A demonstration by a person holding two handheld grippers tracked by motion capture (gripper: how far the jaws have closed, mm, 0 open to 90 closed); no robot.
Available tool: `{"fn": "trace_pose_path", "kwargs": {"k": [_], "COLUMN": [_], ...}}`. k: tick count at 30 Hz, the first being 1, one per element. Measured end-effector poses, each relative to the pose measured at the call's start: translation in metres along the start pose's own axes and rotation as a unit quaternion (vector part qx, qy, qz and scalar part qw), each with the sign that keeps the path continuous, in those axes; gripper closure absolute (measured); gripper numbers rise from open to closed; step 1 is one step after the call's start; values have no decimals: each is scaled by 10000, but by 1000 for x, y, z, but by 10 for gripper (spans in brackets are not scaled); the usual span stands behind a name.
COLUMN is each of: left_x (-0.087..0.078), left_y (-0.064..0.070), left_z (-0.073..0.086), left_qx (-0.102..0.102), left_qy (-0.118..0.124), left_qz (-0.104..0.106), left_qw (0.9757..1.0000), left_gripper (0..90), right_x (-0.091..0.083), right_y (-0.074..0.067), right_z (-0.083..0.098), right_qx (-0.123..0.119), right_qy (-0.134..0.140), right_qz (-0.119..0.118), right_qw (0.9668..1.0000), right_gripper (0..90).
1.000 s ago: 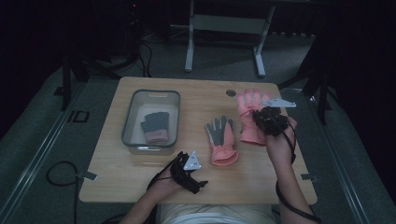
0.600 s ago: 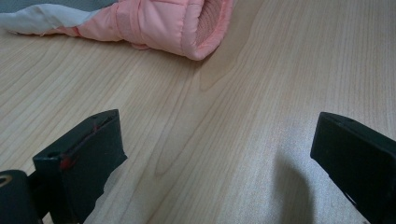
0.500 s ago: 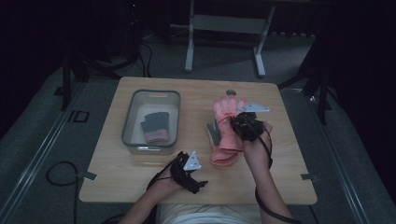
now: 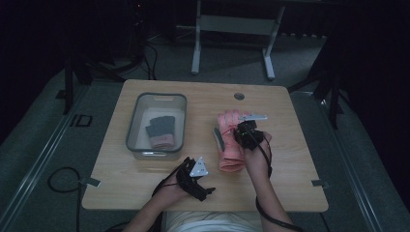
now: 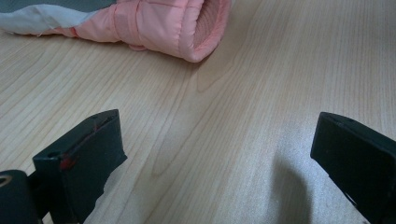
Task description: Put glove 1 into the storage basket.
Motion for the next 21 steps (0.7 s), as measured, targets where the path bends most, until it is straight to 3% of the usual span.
{"fn": "trace_pose_path", "kwargs": {"k": [13, 18, 21], "left_x": [0, 0, 0], "left_y": [1, 0, 0], "left_z": [0, 0, 1], "left_qx": [19, 24, 41], "left_qy": [-7, -15, -45], "left_qz": [24, 26, 26], "left_qw": [10000, 10000, 10000], "left_gripper": [20, 20, 20], "right_x": [40, 42, 36], "right_y": [-7, -7, -9], "right_z": [19, 19, 15], "right_qx": [-128, -128, -153], "right_qy": [-314, -315, -197], "right_qz": [9, -77, -199], "right_qw": [9994, 9994, 9995], "right_gripper": [847, 824, 745]}}
Point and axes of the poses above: each handheld gripper's, and its own axes: x roughly forward along the jaws, z roughly out of its underside, y roughly to its right, the point moved 8 cm from there along x, roughly forward along the jaws, and after that the axes turned 8 degrees about x, right-handed, at the moved point
